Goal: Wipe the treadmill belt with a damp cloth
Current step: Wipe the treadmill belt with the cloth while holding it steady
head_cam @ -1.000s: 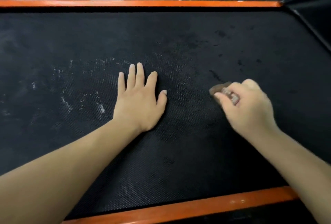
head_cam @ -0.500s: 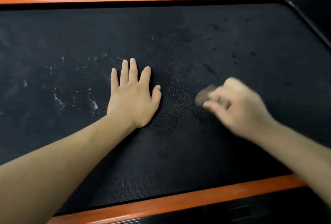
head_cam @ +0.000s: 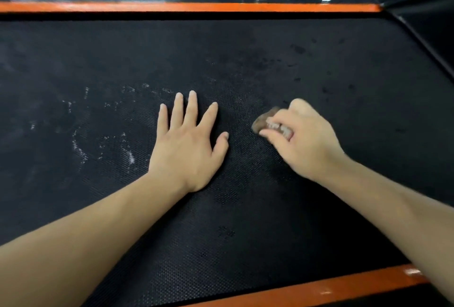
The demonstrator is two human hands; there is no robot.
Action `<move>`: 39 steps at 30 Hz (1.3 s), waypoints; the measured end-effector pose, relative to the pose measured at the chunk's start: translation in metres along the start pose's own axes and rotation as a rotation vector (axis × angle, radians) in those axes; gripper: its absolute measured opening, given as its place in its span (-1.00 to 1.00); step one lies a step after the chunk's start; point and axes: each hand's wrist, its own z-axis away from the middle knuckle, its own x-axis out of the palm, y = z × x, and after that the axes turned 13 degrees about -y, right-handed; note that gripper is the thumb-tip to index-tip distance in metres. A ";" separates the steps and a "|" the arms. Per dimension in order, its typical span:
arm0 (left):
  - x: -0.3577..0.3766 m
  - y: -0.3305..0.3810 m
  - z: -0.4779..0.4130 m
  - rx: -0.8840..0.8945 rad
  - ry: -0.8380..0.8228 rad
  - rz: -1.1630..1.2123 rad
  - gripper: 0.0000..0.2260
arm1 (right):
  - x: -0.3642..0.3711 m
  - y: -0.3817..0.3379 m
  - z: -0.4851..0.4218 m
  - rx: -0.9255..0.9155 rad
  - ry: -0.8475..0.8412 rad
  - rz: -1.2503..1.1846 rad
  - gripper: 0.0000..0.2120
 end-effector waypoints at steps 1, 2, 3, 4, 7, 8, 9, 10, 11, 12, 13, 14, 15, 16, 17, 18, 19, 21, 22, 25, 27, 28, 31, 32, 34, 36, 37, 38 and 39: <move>0.000 0.000 -0.001 -0.001 -0.001 -0.005 -0.35 | -0.002 0.001 0.001 -0.037 -0.026 0.006 -0.85; 0.001 0.000 -0.001 0.000 -0.005 -0.009 -0.35 | -0.008 0.008 -0.009 0.016 0.007 0.058 -0.83; 0.001 0.000 -0.001 0.001 -0.008 -0.009 -0.35 | -0.016 0.019 -0.023 0.149 0.073 0.090 -0.80; 0.000 -0.001 -0.002 0.000 -0.008 -0.006 -0.35 | -0.021 0.026 -0.036 0.273 0.138 0.094 -0.76; 0.000 0.000 -0.001 0.000 -0.007 -0.004 -0.35 | -0.003 0.011 -0.038 0.196 0.182 0.172 -0.73; 0.000 0.000 0.000 -0.001 -0.008 -0.006 -0.35 | 0.006 0.001 -0.030 0.065 0.107 0.153 -0.74; 0.000 0.000 0.000 -0.004 -0.007 -0.006 -0.35 | 0.009 -0.001 -0.025 -0.022 0.041 0.122 -0.75; 0.000 0.000 0.000 -0.005 -0.006 -0.003 -0.35 | 0.003 0.003 -0.028 -0.040 0.031 0.119 -0.76; -0.001 0.000 -0.001 -0.003 -0.007 0.000 -0.35 | -0.006 0.014 -0.041 0.037 0.069 0.134 -0.75; -0.001 0.000 0.000 -0.002 -0.011 0.002 -0.36 | -0.018 0.026 -0.054 0.180 0.130 0.120 -0.73; -0.001 -0.001 0.000 -0.003 -0.013 0.002 -0.36 | -0.026 0.033 -0.065 0.296 0.177 0.096 -0.71; -0.001 -0.001 0.000 -0.004 -0.016 0.000 -0.36 | -0.025 0.034 -0.067 0.326 0.203 0.100 -0.71; 0.000 -0.001 -0.001 -0.004 -0.016 -0.002 -0.36 | -0.018 0.028 -0.062 0.271 0.187 0.128 -0.71; 0.000 -0.001 -0.001 -0.003 -0.013 -0.006 -0.36 | -0.007 0.017 -0.051 0.146 0.133 0.153 -0.72; 0.000 -0.001 -0.001 -0.004 -0.008 -0.010 -0.35 | 0.002 0.004 -0.038 0.024 0.053 0.119 -0.73; 0.000 -0.001 -0.002 -0.006 -0.005 -0.011 -0.35 | 0.005 0.002 -0.032 -0.045 0.001 0.076 -0.74; 0.000 -0.001 -0.002 -0.007 -0.009 -0.012 -0.35 | 0.000 0.005 -0.036 -0.038 0.004 0.074 -0.74; -0.002 0.000 -0.001 -0.007 -0.019 -0.012 -0.35 | -0.019 0.025 -0.070 0.165 0.106 0.104 -0.72; -0.002 0.000 -0.001 -0.008 -0.019 -0.012 -0.35 | -0.026 0.031 -0.085 0.249 0.156 0.093 -0.72; -0.001 0.000 0.000 -0.009 -0.016 -0.014 -0.35 | -0.009 0.017 -0.091 0.093 0.105 0.165 -0.75; -0.001 -0.001 -0.002 -0.011 -0.021 -0.016 -0.35 | -0.002 0.011 -0.085 -0.093 -0.028 0.149 -0.77; 0.000 -0.001 -0.002 -0.010 -0.027 -0.015 -0.35 | -0.010 0.018 -0.091 -0.074 -0.026 0.157 -0.78; -0.002 -0.001 -0.001 -0.006 -0.024 -0.014 -0.35 | -0.037 0.047 -0.129 0.269 0.162 0.114 -0.76; -0.002 -0.001 -0.001 -0.006 -0.021 -0.016 -0.35 | -0.035 0.049 -0.133 0.304 0.206 0.118 -0.74; -0.001 -0.001 -0.001 -0.004 -0.026 -0.016 -0.36 | -0.018 0.037 -0.129 0.149 0.131 0.161 -0.75; -0.001 -0.001 -0.002 -0.004 -0.029 -0.011 -0.36 | -0.009 0.030 -0.122 -0.022 -0.004 0.122 -0.79; 0.000 -0.001 -0.002 -0.004 -0.026 -0.011 -0.35 | -0.015 0.036 -0.128 -0.004 0.017 0.122 -0.78; 0.000 -0.001 -0.002 -0.003 -0.026 -0.014 -0.35 | -0.023 0.045 -0.140 0.080 0.075 0.130 -0.76; 0.000 -0.001 -0.001 0.000 -0.027 -0.018 -0.35 | -0.031 0.052 -0.151 0.210 0.146 0.113 -0.73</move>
